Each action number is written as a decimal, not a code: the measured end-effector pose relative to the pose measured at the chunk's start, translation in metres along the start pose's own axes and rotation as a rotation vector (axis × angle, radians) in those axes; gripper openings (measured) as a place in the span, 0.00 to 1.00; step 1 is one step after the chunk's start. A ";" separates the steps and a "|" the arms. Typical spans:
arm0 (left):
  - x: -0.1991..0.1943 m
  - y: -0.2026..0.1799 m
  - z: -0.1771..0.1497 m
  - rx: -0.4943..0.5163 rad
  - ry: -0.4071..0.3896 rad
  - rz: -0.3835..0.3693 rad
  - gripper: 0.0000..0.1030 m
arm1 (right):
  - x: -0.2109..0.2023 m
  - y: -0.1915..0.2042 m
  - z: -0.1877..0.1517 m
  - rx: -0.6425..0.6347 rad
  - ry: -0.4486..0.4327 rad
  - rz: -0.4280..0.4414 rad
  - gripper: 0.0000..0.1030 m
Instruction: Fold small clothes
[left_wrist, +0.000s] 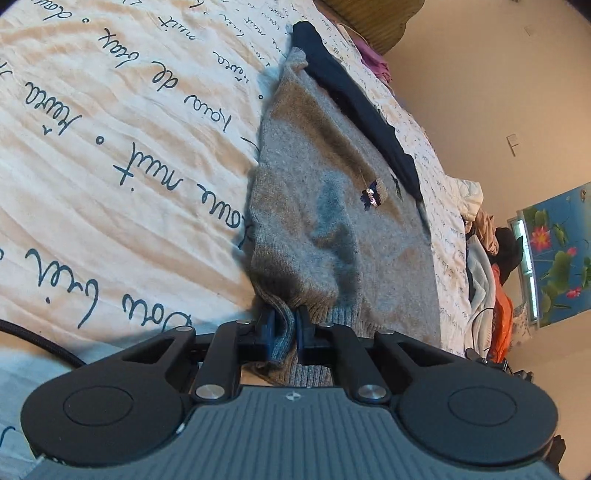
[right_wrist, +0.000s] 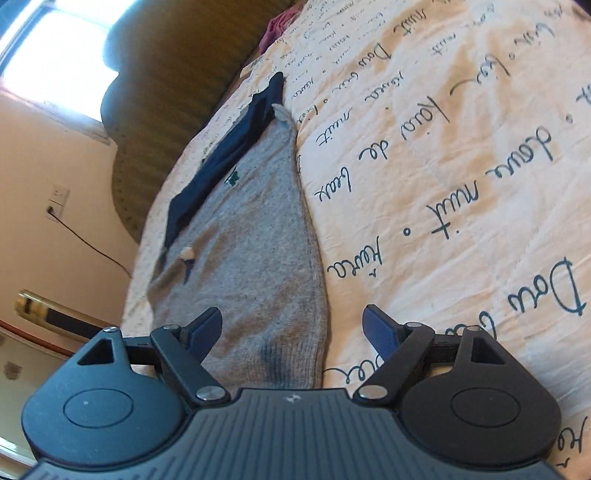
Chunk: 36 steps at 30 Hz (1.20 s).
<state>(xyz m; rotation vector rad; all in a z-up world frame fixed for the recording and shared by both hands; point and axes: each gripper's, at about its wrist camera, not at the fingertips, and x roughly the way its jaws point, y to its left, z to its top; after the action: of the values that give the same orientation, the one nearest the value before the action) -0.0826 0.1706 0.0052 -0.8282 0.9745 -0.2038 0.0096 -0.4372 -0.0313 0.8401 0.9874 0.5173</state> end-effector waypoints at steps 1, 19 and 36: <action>0.000 -0.001 0.000 0.002 0.000 -0.014 0.15 | -0.001 -0.003 0.002 0.020 0.014 0.022 0.81; 0.002 0.006 0.004 -0.016 0.024 -0.011 0.04 | 0.043 0.005 -0.020 0.012 0.204 0.064 0.09; -0.034 0.006 -0.015 0.165 0.059 0.137 0.02 | 0.011 0.002 -0.014 -0.147 0.274 -0.052 0.04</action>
<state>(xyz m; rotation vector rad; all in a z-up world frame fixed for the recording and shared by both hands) -0.1151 0.1836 0.0184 -0.6050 1.0507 -0.1885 0.0026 -0.4232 -0.0391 0.6202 1.2027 0.6646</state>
